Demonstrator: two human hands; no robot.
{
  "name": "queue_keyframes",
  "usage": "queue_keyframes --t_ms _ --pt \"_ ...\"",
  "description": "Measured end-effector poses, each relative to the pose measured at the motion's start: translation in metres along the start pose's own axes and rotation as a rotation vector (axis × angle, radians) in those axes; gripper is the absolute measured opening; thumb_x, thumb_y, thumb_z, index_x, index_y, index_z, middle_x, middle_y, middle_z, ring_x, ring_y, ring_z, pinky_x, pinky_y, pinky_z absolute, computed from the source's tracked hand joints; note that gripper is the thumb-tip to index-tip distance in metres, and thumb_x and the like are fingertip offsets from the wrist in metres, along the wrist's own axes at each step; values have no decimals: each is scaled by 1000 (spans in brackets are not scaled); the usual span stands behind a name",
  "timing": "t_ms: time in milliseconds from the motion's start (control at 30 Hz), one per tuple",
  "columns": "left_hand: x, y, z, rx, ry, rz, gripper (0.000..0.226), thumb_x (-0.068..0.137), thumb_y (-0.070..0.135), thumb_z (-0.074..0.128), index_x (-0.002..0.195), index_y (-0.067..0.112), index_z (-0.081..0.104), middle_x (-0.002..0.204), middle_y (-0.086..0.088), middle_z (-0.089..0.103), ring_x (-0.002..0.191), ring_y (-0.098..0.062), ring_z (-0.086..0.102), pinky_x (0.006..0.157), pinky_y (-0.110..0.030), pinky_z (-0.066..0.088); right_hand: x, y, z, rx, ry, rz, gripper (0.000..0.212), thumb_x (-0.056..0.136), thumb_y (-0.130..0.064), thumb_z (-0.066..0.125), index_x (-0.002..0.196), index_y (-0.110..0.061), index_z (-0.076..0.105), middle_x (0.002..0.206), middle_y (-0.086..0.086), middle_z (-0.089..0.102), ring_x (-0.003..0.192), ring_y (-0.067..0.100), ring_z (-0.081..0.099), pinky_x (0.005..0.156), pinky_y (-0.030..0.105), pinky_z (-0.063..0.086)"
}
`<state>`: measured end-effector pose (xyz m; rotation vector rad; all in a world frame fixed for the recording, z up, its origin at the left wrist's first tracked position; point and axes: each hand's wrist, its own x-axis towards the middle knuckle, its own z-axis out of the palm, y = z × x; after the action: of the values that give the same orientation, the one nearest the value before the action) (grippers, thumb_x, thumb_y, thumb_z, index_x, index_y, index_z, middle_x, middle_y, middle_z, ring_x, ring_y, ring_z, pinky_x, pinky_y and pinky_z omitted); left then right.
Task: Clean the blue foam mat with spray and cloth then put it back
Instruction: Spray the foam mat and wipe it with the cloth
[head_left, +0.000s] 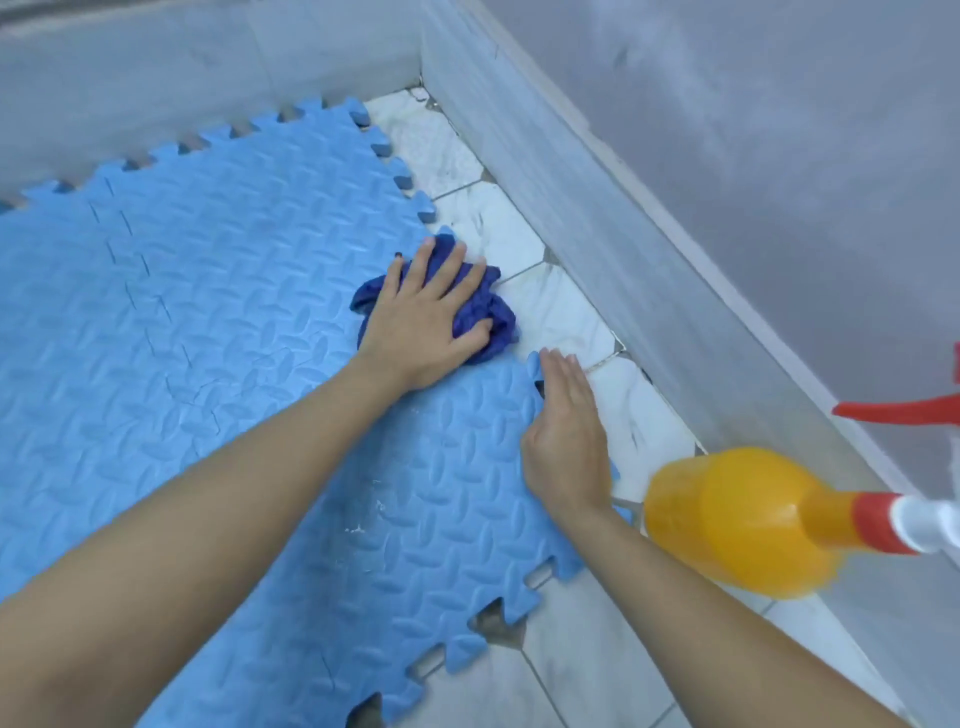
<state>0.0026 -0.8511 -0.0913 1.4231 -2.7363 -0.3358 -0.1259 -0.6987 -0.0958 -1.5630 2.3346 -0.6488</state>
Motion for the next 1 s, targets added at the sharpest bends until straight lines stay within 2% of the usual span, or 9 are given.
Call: queue_keyframes --t_ms 167,267,367,467,533,600,767,867,1000 --pt "19 5 -3 -106 -22 -18 71 84 54 26 150 26 28 161 3 14 148 -21 0 118 -41 4 5 -1 -11 151 -54 -4 62 87 12 34 147 -5 35 152 10 39 143 24 31 117 32 25" --pt "-52 24 -2 -129 -36 81 74 83 49 23 151 19 25 160 2 15 148 -19 4 119 -39 7 6 0 -17 261 -59 49 56 90 9 35 144 -6 43 144 13 49 133 28 45 111 37 36" --pt "-147 47 9 -96 -40 269 71 85 46 36 149 18 30 158 1 23 147 -21 16 116 -41 16 9 6 -21 317 -92 91 52 93 5 37 140 -10 50 139 11 56 127 28 52 106 28 39" --pt "-207 56 21 1 -46 375 72 85 51 43 149 20 32 158 1 24 146 -24 18 115 -43 18 13 10 -26 238 -190 22 52 97 2 35 147 -10 38 154 11 37 144 24 30 114 21 20" --pt "-215 56 25 52 -49 295 75 83 60 42 149 27 31 158 2 23 147 -29 15 115 -49 14 -3 10 -28 6 -239 -58 52 102 -8 32 153 -10 21 162 10 12 151 25 6 121 34 5" --pt "-207 57 21 41 -59 140 76 81 67 38 148 32 30 158 2 22 145 -35 16 112 -56 8 -38 9 -27 -156 -206 -99 54 105 -25 28 154 -9 13 164 9 3 151 23 -3 122 40 0" --pt "-184 55 15 -141 -58 106 57 90 39 47 142 17 44 153 -5 34 143 -29 26 112 -54 29 -115 29 -41 -301 -243 -172 64 101 -46 17 155 -12 9 164 5 4 151 20 -3 121 40 -3" --pt "-182 58 12 -255 -16 83 56 92 17 59 144 11 40 155 -4 29 146 -20 18 118 -37 17 -133 44 -62 -261 -241 -121 62 104 -44 22 155 -11 8 164 4 3 150 15 -7 118 32 -8" --pt "-199 86 6 -394 -1 66 54 91 8 58 142 4 40 153 -7 34 145 -18 17 118 -38 21 -172 59 -87 -150 -183 -97 70 98 -55 11 154 -13 20 163 1 8 146 5 -10 119 28 -8"
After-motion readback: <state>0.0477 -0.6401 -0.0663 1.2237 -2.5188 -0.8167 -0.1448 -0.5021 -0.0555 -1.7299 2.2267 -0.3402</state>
